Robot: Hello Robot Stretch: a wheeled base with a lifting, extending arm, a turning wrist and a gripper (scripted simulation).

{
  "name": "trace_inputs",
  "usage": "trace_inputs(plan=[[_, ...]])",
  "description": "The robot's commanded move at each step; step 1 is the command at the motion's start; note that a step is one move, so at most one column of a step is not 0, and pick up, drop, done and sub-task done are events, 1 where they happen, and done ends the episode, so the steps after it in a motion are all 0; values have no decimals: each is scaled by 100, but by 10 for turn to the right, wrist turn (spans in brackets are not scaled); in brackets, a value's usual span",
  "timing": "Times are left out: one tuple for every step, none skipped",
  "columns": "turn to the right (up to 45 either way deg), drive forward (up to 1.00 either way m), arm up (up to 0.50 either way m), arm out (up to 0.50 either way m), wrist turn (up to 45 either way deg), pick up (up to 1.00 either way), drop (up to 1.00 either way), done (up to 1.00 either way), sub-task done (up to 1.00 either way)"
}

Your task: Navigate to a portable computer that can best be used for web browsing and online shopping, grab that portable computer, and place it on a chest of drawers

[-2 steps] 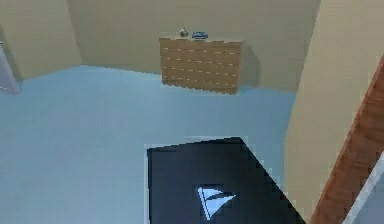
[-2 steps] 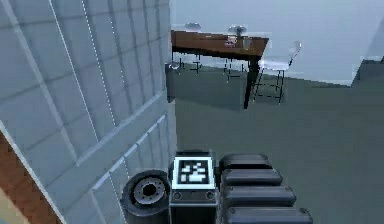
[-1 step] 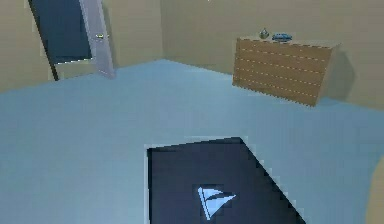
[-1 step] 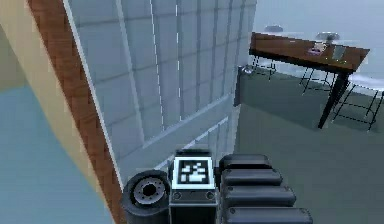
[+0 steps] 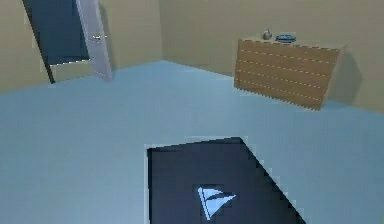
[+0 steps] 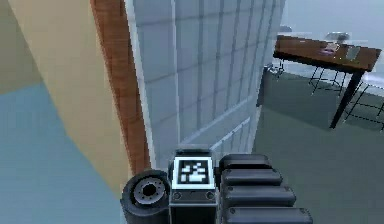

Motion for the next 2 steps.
trace_inputs(plan=[[0,25,0,0,0,0,0,0,0],[180,0,0,0,0,0,0,0,0]])
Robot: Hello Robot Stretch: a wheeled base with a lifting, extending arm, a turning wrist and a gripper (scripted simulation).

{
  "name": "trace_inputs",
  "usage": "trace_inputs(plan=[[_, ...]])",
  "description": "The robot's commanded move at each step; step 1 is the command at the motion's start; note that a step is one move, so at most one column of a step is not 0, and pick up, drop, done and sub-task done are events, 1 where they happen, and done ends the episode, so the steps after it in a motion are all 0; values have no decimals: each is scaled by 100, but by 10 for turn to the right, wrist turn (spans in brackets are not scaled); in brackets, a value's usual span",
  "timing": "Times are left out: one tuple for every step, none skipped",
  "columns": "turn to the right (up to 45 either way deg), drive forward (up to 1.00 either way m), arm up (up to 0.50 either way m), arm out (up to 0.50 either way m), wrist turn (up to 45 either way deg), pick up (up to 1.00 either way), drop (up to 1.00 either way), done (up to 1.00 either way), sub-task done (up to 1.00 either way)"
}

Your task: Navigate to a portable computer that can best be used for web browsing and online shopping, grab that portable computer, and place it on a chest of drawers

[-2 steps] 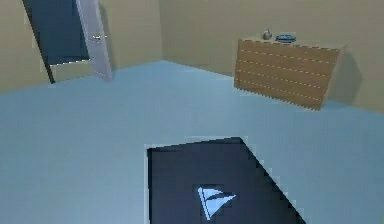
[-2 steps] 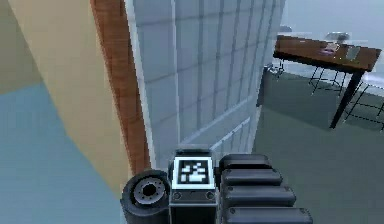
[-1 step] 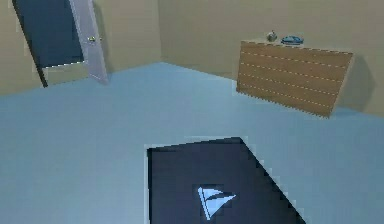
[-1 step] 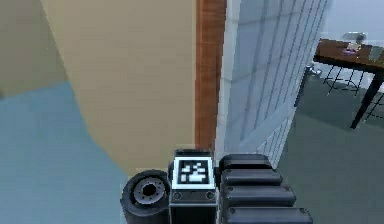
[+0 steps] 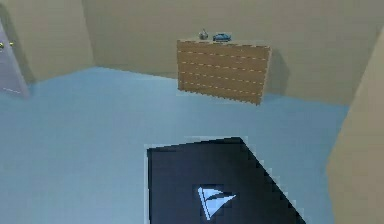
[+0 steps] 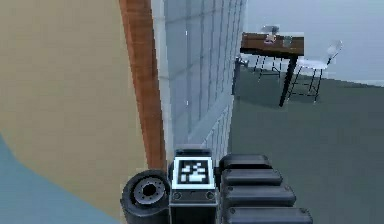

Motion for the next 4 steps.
trace_inputs(plan=[[0,20,0,0,0,0,0,0,0],[30,0,0,0,0,0,0,0,0],[0,100,0,0,0,0,0,0,0],[0,100,0,0,0,0,0,0,0]])
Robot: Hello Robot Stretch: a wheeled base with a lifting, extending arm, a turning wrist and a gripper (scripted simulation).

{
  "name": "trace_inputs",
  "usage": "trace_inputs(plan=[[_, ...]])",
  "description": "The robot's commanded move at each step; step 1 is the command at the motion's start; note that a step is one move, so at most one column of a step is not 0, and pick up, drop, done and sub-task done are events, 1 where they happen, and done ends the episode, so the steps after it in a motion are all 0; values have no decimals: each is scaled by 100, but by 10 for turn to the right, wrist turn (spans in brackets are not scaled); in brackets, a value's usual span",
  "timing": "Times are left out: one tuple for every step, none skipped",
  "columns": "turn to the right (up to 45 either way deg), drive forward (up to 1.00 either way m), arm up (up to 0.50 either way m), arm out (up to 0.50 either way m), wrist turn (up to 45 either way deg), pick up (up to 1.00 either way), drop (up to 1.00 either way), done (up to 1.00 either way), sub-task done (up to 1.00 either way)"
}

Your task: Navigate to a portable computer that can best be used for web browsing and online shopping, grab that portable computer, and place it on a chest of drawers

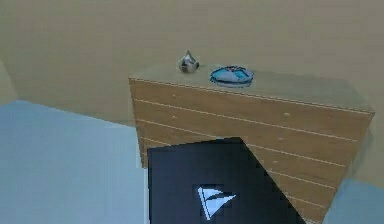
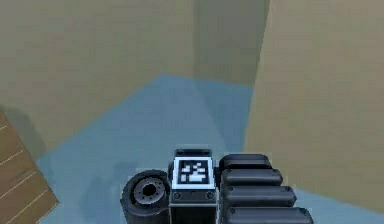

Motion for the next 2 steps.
trace_inputs(plan=[[60,0,0,0,0,0,0,0,0],[0,70,0,0,0,0,0,0,0]])
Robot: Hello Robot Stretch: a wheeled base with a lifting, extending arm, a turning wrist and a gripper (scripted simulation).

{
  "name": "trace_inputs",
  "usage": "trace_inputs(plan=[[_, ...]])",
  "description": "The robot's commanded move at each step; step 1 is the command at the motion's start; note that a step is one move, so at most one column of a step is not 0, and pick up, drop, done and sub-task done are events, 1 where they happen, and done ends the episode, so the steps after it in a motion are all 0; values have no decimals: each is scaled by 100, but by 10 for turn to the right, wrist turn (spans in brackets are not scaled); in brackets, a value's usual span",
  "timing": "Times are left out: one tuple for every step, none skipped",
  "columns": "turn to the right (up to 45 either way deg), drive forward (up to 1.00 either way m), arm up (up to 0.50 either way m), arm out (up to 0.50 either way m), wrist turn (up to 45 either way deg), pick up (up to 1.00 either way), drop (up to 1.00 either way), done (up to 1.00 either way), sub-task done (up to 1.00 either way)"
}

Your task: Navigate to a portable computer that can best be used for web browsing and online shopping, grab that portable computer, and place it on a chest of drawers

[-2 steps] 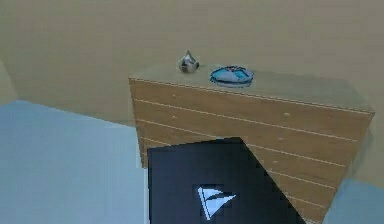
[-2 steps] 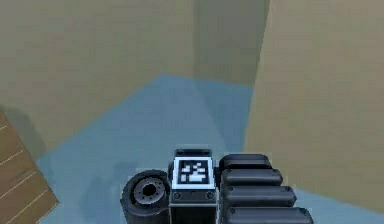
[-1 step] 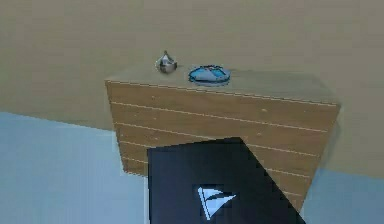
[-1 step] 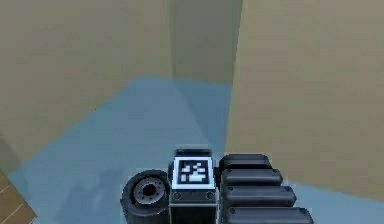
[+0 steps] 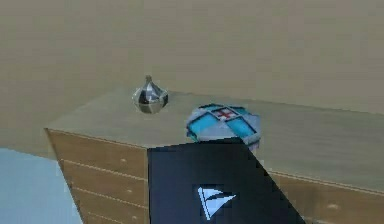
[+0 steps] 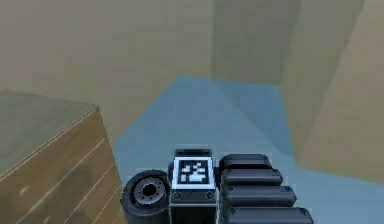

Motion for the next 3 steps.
trace_inputs(plan=[[330,0,0,0,0,0,0,0,0],[-300,0,0,0,0,0,0,0,0],[210,0,0,0,0,0,0,0,0]])
